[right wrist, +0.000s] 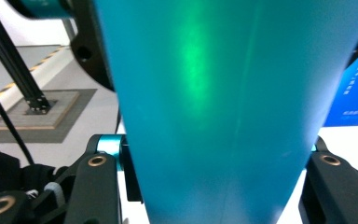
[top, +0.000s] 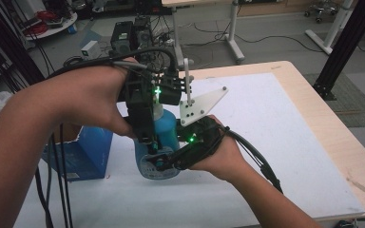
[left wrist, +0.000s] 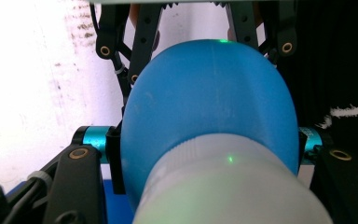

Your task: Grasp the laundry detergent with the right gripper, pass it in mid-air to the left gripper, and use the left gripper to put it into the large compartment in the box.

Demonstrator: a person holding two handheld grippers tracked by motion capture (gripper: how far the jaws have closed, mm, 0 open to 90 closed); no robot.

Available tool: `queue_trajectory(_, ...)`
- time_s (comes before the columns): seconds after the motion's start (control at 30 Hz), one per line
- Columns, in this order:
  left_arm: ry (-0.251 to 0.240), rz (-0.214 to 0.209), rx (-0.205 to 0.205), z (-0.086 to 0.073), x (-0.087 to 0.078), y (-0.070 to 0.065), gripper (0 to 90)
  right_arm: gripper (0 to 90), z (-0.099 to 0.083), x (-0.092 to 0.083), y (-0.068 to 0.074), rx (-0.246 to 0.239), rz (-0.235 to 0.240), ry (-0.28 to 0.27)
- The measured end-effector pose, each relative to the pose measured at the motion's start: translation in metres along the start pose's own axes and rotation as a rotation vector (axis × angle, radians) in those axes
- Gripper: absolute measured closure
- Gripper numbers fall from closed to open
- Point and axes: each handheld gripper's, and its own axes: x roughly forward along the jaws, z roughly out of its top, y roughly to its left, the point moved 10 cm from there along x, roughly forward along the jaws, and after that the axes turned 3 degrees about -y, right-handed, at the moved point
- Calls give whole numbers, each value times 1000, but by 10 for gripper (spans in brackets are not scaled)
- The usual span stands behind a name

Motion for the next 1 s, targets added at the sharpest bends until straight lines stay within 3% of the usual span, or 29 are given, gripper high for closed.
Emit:
queue_trajectory(0.03,0,0,0,0,0,0,395,443,0,0,0,0,0,0)
queue_trajectory(0.07,-4,-6,-2,0,-1,0,395,403,0,-4,1,-43,-10,7)
queue_trajectory(0.1,-4,-6,-2,0,-1,0,395,403,0,-4,1,-43,-10,7)
queue_trajectory(0.23,-13,-22,-21,-4,-8,-3,394,222,1,-21,0,-44,-48,37)
queue_trajectory(0.37,3,-13,-30,-10,-14,-1,394,211,0,-40,-1,-59,-66,81)
queue_trajectory(0.43,5,-10,-44,-13,-15,0,394,128,-1,-48,-6,-59,-105,104)
queue_trajectory(0.67,17,-6,-91,-23,-23,4,394,120,-4,-70,-12,-42,-125,155)
queue_trajectory(0.77,14,-8,-133,-29,-30,7,393,91,-7,-82,-16,-31,-135,199)
queue_trajectory(0.8,15,-8,-152,-31,-33,8,393,8,-7,-84,-18,-31,-146,208)
queue_trajectory(0.83,12,-8,-173,-33,-36,9,393,9,-8,-87,-22,-24,-172,233)
queue_trajectory(0.97,8,-11,-244,-45,-50,14,392,9,-9,-99,-25,-32,-179,289)
queue_trajectory(1.0,4,-5,-281,-51,-58,17,392,8,-9,-102,-26,-29,-179,300)
